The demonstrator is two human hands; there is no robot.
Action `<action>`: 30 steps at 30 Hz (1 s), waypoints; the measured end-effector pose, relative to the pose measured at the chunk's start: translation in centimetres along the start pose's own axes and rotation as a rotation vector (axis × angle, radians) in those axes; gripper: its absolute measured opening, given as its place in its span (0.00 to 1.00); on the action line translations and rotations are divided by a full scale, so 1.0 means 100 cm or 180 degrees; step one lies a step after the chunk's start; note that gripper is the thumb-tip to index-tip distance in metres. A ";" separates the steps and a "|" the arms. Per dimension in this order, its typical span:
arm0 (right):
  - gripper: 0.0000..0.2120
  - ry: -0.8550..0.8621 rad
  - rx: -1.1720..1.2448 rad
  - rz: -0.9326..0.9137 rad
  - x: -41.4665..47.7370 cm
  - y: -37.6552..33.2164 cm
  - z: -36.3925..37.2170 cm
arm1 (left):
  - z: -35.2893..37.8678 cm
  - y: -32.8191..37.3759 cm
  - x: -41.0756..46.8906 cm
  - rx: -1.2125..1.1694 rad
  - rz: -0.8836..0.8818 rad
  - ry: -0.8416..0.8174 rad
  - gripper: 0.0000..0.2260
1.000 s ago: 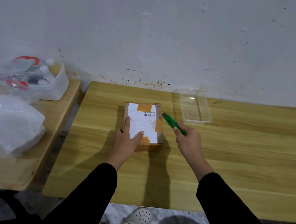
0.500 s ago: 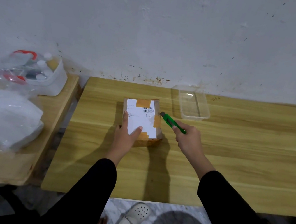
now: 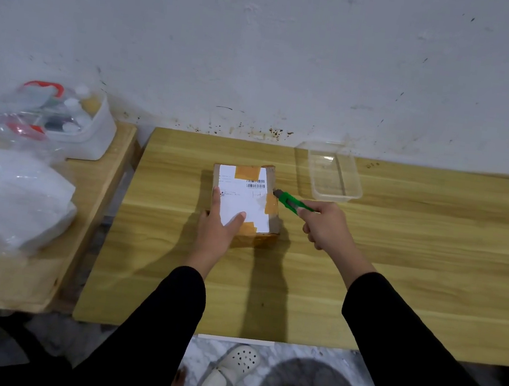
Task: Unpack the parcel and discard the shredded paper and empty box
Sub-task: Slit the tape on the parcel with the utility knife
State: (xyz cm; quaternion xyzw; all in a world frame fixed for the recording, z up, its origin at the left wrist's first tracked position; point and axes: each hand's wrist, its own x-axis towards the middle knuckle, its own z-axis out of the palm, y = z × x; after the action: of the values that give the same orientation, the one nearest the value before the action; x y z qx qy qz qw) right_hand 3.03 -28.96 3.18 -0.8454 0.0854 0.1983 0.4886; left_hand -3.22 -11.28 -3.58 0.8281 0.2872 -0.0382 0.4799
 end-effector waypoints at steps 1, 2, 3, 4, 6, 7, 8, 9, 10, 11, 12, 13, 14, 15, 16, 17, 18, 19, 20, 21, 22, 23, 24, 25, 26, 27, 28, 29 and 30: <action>0.16 -0.0032 0.0016 0.0031 0.000 0.001 -0.002 | 0.001 0.000 0.000 -0.0011 -0.0009 0.0015 0.35; 0.16 -0.0050 0.0039 0.0043 -0.001 0.002 -0.003 | 0.002 0.000 0.000 -0.0025 -0.0025 0.0031 0.35; 0.16 -0.0056 0.0065 0.0048 -0.002 0.003 -0.004 | 0.003 0.001 0.000 -0.0036 -0.0037 0.0046 0.35; 0.16 -0.0053 0.0091 0.0053 -0.003 0.005 -0.004 | 0.003 0.001 0.000 -0.0043 -0.0045 0.0053 0.35; 0.15 -0.0048 0.0128 0.0052 -0.005 0.007 -0.004 | 0.004 0.001 -0.001 -0.0053 -0.0056 0.0043 0.35; 0.15 -0.0050 0.0147 0.0048 -0.006 0.008 -0.004 | 0.003 0.002 -0.001 -0.0057 -0.0051 0.0035 0.35; 0.15 -0.0053 0.0168 0.0047 -0.006 0.009 -0.004 | 0.003 0.002 -0.001 -0.0057 -0.0046 0.0035 0.35; 0.15 -0.0055 0.0188 0.0050 -0.006 0.010 -0.004 | 0.002 0.002 -0.002 -0.0049 -0.0035 0.0037 0.35; 0.15 -0.0055 0.0201 0.0056 -0.006 0.010 -0.004 | 0.002 0.002 -0.002 -0.0048 -0.0030 0.0032 0.34; 0.15 -0.0054 0.0211 0.0061 -0.007 0.011 -0.003 | 0.002 0.002 -0.002 -0.0057 -0.0019 0.0026 0.34; 0.15 -0.0051 0.0222 0.0060 -0.007 0.012 -0.003 | 0.002 0.002 -0.002 -0.0078 -0.0018 0.0021 0.34; 0.16 -0.0044 0.0234 0.0050 -0.008 0.013 -0.002 | 0.002 0.002 -0.003 -0.0091 -0.0029 0.0020 0.34; 0.16 -0.0026 0.0246 0.0034 -0.010 0.014 0.000 | 0.002 0.003 -0.003 -0.0087 -0.0051 0.0020 0.34; 0.16 0.0000 0.0261 0.0017 -0.012 0.016 0.001 | 0.002 0.003 -0.003 -0.0067 -0.0074 0.0023 0.34; 0.16 0.0027 0.0285 0.0008 -0.014 0.017 0.002 | 0.002 0.003 -0.003 -0.0064 -0.0090 0.0024 0.34; 0.16 0.0048 0.0326 0.0012 -0.015 0.019 0.003 | 0.001 0.003 -0.003 -0.0078 -0.0096 0.0026 0.34; 0.15 0.0060 0.0383 0.0023 -0.016 0.021 0.004 | 0.002 0.003 -0.002 -0.0096 -0.0095 0.0034 0.35; 0.15 0.0070 0.0450 0.0037 -0.018 0.023 0.004 | 0.002 0.003 -0.002 -0.0093 -0.0091 0.0044 0.35; 0.15 0.0081 0.0512 0.0057 -0.019 0.025 0.004 | 0.002 0.003 -0.001 -0.0070 -0.0094 0.0058 0.35; 0.15 0.0091 0.0560 0.0076 -0.020 0.026 0.004 | 0.002 0.004 -0.001 -0.0030 -0.0106 0.0071 0.35; 0.15 0.0095 0.0598 0.0095 -0.022 0.027 0.004 | 0.002 0.004 -0.001 -0.0005 -0.0122 0.0082 0.35; 0.15 0.0094 0.0632 0.0110 -0.023 0.028 0.003 | 0.002 0.005 -0.002 -0.0012 -0.0136 0.0083 0.35; 0.15 0.0087 0.0673 0.0119 -0.025 0.030 0.003 | 0.002 0.006 -0.002 -0.0039 -0.0139 0.0079 0.34; 0.15 0.0079 0.0727 0.0123 -0.027 0.031 0.002 | 0.002 0.006 -0.003 -0.0049 -0.0132 0.0071 0.34; 0.15 0.0076 0.0780 0.0128 -0.029 0.033 0.002 | 0.002 0.006 -0.004 -0.0035 -0.0121 0.0064 0.34; 0.15 0.0081 0.0820 0.0136 -0.030 0.035 0.003 | 0.002 0.006 -0.005 -0.0019 -0.0110 0.0062 0.34; 0.15 0.0086 0.0846 0.0142 -0.032 0.036 0.003 | 0.002 0.006 -0.005 -0.0015 -0.0103 0.0069 0.34; 0.15 0.0090 0.0865 0.0142 -0.033 0.038 0.004 | 0.002 0.006 -0.005 -0.0007 -0.0093 0.0080 0.34; 0.15 0.0089 0.0881 0.0137 -0.035 0.039 0.005 | 0.003 0.005 -0.005 0.0008 -0.0089 0.0085 0.34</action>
State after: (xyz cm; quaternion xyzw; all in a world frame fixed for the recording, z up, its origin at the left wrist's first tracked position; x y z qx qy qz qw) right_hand -1.61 -30.70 1.30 -0.7705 0.1369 0.1832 0.5949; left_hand -3.33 -11.92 -3.12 0.8250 0.3051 -0.0342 0.4745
